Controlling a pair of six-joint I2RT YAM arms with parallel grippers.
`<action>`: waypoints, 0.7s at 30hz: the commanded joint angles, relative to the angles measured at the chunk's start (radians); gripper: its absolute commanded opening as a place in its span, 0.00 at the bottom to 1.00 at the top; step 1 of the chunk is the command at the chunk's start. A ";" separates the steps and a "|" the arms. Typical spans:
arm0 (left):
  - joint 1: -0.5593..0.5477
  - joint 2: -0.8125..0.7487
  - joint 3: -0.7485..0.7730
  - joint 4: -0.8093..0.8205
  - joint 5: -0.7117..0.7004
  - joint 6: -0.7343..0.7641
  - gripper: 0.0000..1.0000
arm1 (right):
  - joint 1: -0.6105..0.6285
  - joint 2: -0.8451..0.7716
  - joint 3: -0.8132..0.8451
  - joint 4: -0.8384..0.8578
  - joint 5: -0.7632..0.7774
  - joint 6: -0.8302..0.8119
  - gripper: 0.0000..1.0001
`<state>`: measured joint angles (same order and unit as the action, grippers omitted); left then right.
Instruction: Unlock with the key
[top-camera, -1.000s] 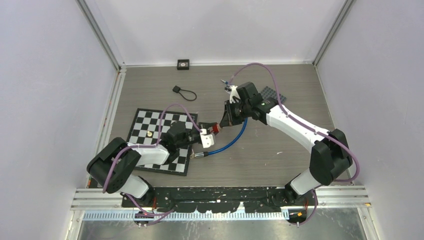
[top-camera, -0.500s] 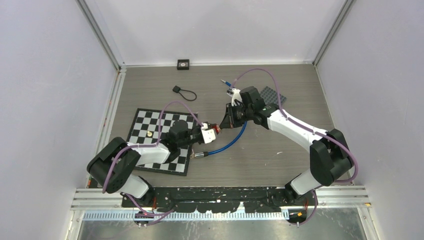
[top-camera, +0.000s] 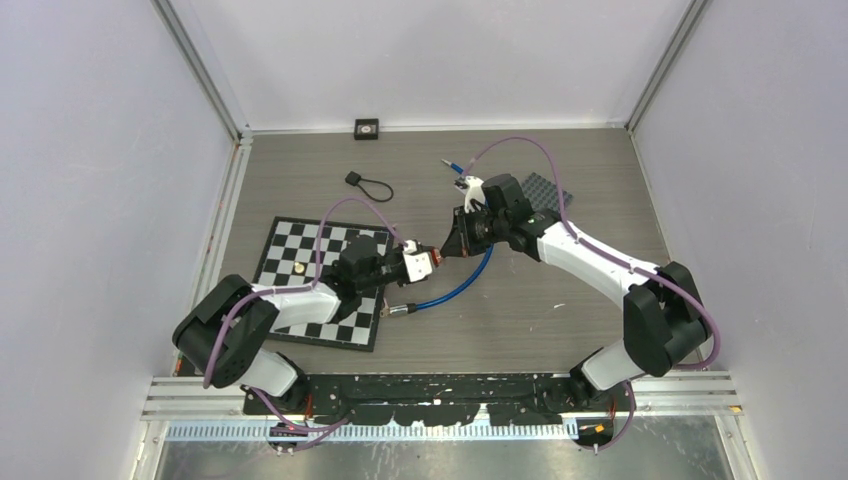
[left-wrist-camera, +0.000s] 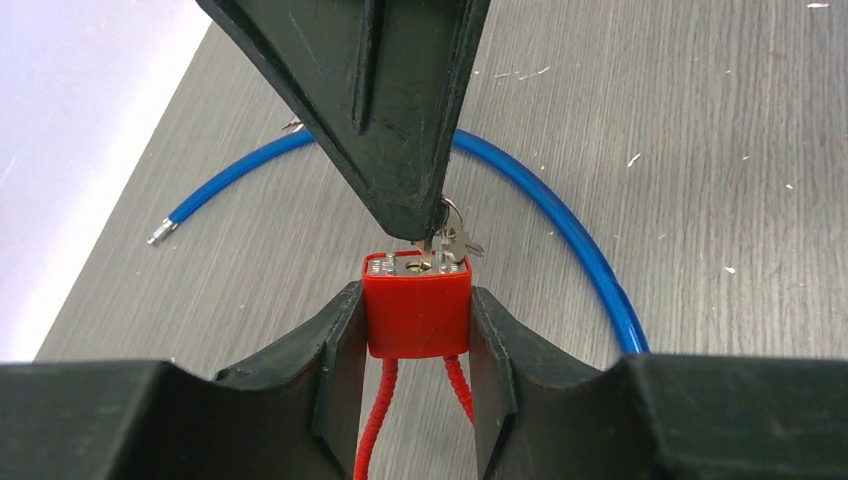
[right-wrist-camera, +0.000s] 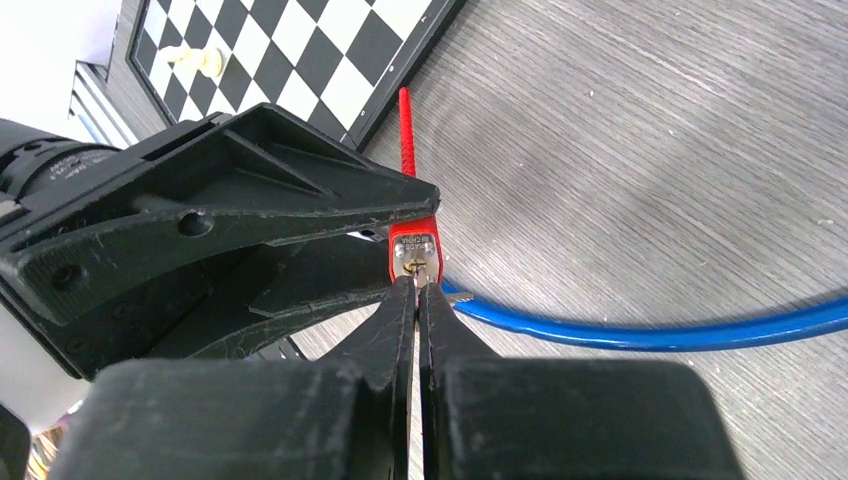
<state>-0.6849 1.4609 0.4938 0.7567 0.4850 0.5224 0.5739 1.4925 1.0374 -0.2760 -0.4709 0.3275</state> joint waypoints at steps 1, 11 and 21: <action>-0.020 -0.053 0.064 0.055 -0.035 0.077 0.00 | 0.023 0.026 0.022 0.069 -0.039 0.083 0.01; -0.019 -0.051 0.115 -0.056 0.049 -0.045 0.00 | 0.055 0.023 0.003 0.097 -0.050 -0.009 0.01; -0.013 -0.060 0.141 -0.082 0.056 -0.085 0.00 | 0.073 0.037 -0.029 0.122 -0.043 -0.051 0.01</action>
<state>-0.6895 1.4525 0.5552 0.5522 0.4606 0.4595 0.5991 1.5322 1.0119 -0.2268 -0.4511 0.2886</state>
